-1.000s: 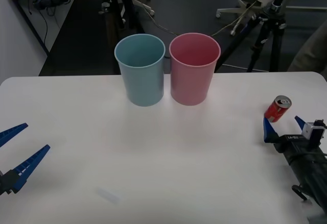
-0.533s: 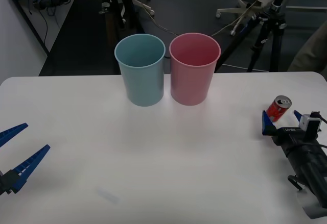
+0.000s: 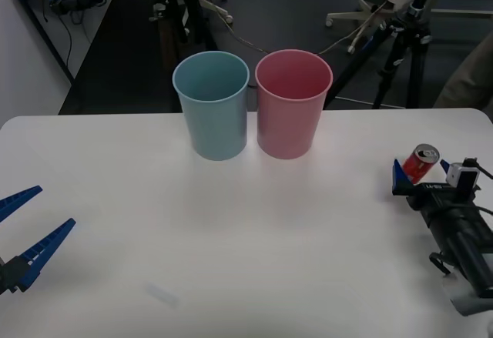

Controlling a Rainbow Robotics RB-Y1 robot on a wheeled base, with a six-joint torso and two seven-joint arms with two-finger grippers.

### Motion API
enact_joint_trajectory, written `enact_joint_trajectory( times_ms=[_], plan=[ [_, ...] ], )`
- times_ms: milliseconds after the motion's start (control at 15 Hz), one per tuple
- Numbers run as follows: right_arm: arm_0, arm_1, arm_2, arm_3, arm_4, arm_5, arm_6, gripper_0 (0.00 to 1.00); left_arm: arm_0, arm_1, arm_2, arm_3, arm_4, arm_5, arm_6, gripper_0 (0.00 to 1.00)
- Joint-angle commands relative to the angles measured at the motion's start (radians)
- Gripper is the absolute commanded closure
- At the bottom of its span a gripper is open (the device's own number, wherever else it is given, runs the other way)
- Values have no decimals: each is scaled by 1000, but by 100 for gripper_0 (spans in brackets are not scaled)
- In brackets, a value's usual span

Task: Grasp the object on the table and drop it into the matching bin: aluminum can to the light blue bin, PET bottle to the pink bin.

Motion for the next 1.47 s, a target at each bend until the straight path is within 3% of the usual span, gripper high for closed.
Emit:
enact_joint_trajectory(
  times_ms=[67, 1000, 1067, 1133, 1467],
  plan=[
    [-35, -7, 0, 46, -5, -11, 4, 0, 0, 0, 0, 0, 0, 0, 0, 0],
    [-104, -21, 2, 122, -12, -3, 13, 0, 0, 0, 0, 0, 0, 0, 0, 0],
    [-103, -21, 2, 121, -12, -3, 13, 39, 0, 0, 0, 0, 0, 0, 0, 0],
    [-103, -21, 2, 121, -12, -3, 13, 100, 0, 0, 0, 0, 0, 0, 0, 0],
    [-103, -21, 2, 121, -12, -5, 13, 100, 0, 0, 0, 0, 0, 0, 0, 0]
  ],
)
